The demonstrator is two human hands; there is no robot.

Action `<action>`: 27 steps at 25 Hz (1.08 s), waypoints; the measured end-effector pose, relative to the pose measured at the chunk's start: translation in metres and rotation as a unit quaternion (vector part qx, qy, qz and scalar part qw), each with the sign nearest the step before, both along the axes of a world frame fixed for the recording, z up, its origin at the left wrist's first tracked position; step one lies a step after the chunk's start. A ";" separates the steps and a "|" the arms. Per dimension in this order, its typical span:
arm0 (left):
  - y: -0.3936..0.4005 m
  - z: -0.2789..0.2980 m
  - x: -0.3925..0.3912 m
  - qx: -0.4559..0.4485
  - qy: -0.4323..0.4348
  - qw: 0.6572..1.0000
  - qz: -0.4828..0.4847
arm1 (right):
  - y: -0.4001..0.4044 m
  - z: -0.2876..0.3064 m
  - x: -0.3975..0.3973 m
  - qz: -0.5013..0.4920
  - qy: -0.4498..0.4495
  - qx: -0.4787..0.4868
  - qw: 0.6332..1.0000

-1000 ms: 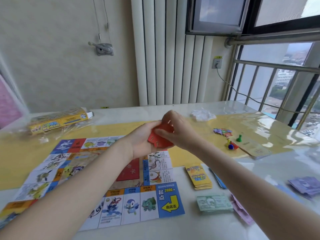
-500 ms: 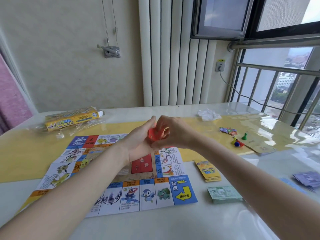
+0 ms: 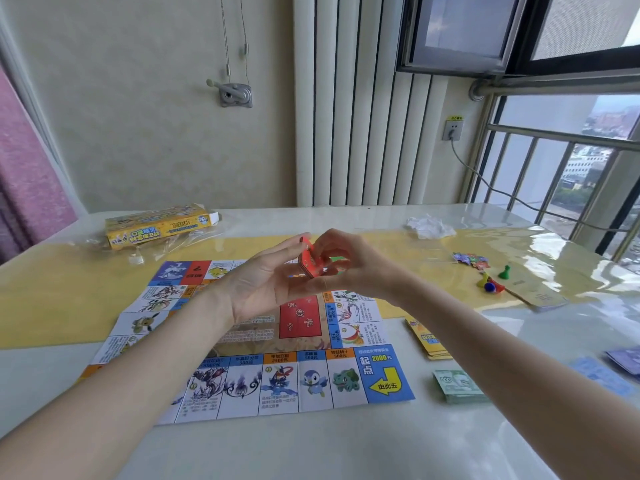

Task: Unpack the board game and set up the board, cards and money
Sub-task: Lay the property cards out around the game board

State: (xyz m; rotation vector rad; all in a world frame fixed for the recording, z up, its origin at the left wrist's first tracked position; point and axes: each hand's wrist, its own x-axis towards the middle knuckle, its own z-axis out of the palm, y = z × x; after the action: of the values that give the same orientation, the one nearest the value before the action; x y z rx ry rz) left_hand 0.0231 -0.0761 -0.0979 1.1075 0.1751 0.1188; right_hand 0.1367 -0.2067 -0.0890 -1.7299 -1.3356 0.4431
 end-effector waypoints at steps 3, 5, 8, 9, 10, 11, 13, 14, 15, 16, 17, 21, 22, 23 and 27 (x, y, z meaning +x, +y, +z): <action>0.011 0.007 -0.007 0.320 0.104 0.942 0.018 | 0.007 -0.007 0.006 -0.022 -0.059 -0.062 0.996; 0.023 0.008 -0.015 0.527 0.214 0.821 -0.056 | 0.010 -0.012 0.009 -0.032 -0.127 -0.161 0.978; 0.029 -0.006 -0.018 0.685 0.327 0.620 -0.199 | 0.016 -0.022 0.009 -0.018 -0.186 -0.242 0.952; 0.029 -0.010 -0.015 0.706 0.334 0.591 -0.204 | 0.019 -0.024 0.009 -0.018 -0.199 -0.253 0.947; 0.029 -0.012 -0.010 0.713 0.330 0.585 -0.200 | 0.021 -0.025 0.011 -0.020 -0.213 -0.265 0.940; 0.030 -0.013 -0.005 0.713 0.323 0.591 -0.195 | 0.023 -0.026 0.014 -0.021 -0.223 -0.275 0.935; 0.036 -0.015 0.005 0.710 0.315 0.601 -0.189 | 0.027 -0.026 0.022 -0.026 -0.227 -0.284 0.931; 0.040 -0.015 0.009 0.709 0.314 0.602 -0.190 | 0.029 -0.025 0.025 -0.027 -0.227 -0.286 0.931; 0.044 -0.016 0.013 0.707 0.315 0.603 -0.193 | 0.031 -0.024 0.027 -0.027 -0.229 -0.288 0.930; 0.047 -0.017 0.016 0.705 0.316 0.604 -0.197 | 0.033 -0.023 0.029 -0.025 -0.232 -0.287 0.929; 0.050 -0.017 0.020 0.702 0.318 0.604 -0.202 | 0.036 -0.021 0.029 -0.021 -0.236 -0.284 0.929; 0.054 -0.017 0.028 0.703 0.322 0.598 -0.212 | 0.049 -0.019 0.026 0.019 -0.272 -0.296 0.916; 0.054 -0.016 0.028 0.704 0.320 0.598 -0.211 | 0.050 -0.019 0.025 0.022 -0.278 -0.301 0.912; 0.054 -0.017 0.028 0.704 0.319 0.599 -0.210 | 0.051 -0.020 0.025 0.022 -0.275 -0.302 0.912; 0.054 -0.018 0.029 0.704 0.316 0.601 -0.210 | 0.049 -0.023 0.026 0.024 -0.260 -0.290 0.921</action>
State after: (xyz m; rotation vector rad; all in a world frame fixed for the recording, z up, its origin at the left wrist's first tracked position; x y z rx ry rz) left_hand 0.0519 -0.0222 -0.1163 2.7557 0.4887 -0.7323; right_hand 0.1626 -0.1572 -0.1118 -2.4297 -1.7400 0.4531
